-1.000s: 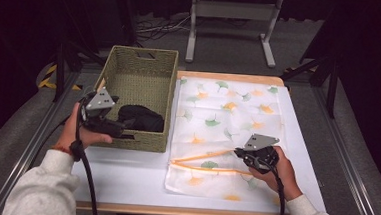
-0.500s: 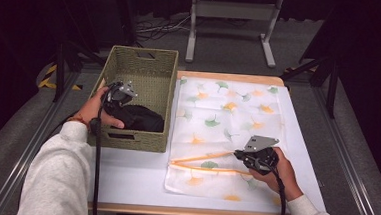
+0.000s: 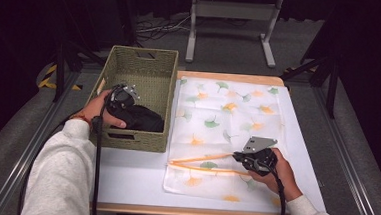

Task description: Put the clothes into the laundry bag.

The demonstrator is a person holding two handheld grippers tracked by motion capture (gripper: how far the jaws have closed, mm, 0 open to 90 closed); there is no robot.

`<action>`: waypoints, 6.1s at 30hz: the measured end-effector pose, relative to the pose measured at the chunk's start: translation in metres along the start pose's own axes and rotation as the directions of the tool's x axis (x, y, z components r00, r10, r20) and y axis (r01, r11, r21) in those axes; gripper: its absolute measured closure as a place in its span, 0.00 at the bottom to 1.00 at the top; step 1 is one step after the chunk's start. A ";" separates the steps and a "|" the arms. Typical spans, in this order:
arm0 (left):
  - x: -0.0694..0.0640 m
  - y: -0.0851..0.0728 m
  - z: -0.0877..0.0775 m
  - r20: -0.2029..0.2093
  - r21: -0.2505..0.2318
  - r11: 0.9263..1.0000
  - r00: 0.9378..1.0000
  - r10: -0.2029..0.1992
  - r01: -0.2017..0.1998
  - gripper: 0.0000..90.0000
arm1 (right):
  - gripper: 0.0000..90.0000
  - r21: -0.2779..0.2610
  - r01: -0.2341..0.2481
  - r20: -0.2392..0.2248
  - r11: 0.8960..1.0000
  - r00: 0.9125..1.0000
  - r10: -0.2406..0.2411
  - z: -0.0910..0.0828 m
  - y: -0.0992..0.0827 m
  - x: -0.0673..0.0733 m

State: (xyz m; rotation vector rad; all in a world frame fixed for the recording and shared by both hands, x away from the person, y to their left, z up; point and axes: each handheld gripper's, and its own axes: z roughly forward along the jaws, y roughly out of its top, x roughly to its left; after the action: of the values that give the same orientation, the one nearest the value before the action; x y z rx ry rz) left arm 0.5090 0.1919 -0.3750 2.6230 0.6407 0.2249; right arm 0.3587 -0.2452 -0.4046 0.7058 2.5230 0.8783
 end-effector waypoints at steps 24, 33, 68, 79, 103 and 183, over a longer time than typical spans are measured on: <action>0.000 0.010 0.036 0.180 0.245 0.969 0.983 -0.023 -0.023 0.63 | 0.96 0.019 0.017 -0.011 1.000 1.000 -0.016 0.005 0.000 0.004; 0.002 0.016 0.017 -0.083 0.175 0.984 0.996 0.039 -0.024 0.74 | 0.97 0.007 0.012 -0.002 1.000 1.000 -0.012 0.004 0.000 0.003; -0.016 0.013 -0.098 -0.239 -0.242 0.970 0.968 -0.080 0.020 0.75 | 0.98 -0.042 -0.006 0.021 0.999 1.000 0.007 -0.003 0.000 0.001; -0.030 0.020 -0.133 -0.271 -0.290 0.957 0.960 -0.076 -0.006 0.75 | 0.98 -0.044 -0.006 0.021 0.999 1.000 0.007 -0.004 0.000 0.002; -0.075 0.050 -0.157 -0.164 -0.420 0.906 0.986 -0.026 -0.046 0.75 | 0.98 -0.046 -0.011 0.013 0.999 1.000 0.011 -0.005 0.000 0.001; -0.240 0.099 0.070 0.171 -0.307 0.925 0.943 0.286 -0.224 0.71 | 0.99 -0.248 -0.117 0.035 0.962 0.991 0.129 -0.024 0.030 0.001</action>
State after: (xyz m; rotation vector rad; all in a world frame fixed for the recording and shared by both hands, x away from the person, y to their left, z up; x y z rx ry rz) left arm 0.3550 -0.0261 -0.4071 2.3998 0.1730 0.1004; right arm 0.3560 -0.2356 -0.3679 0.7984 2.2916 1.1759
